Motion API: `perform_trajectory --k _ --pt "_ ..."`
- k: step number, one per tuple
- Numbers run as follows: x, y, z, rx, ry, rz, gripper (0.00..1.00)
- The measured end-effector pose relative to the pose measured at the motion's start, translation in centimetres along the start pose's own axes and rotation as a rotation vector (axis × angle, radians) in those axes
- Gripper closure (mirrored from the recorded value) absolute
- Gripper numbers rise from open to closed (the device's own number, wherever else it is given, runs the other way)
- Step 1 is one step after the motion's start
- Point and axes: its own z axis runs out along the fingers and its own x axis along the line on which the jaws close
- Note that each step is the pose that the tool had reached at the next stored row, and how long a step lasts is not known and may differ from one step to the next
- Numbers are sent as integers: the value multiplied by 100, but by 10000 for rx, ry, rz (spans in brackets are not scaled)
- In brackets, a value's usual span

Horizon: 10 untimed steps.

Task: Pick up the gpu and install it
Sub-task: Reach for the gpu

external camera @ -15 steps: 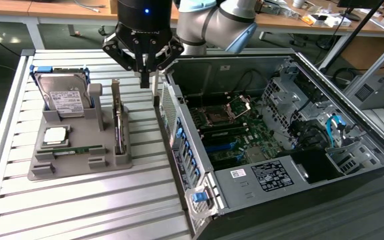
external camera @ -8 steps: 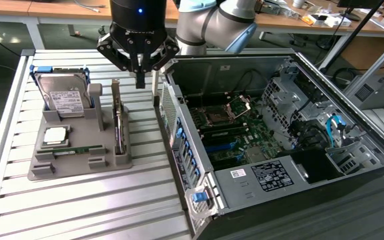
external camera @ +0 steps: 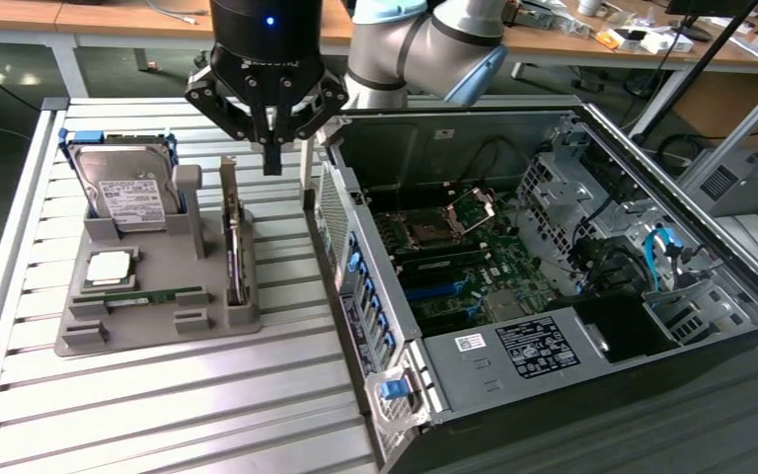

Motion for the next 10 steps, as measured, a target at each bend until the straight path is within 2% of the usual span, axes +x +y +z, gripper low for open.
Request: perform_trajectory --k 10 --pt "38 -3 -1 0 0 0 89"
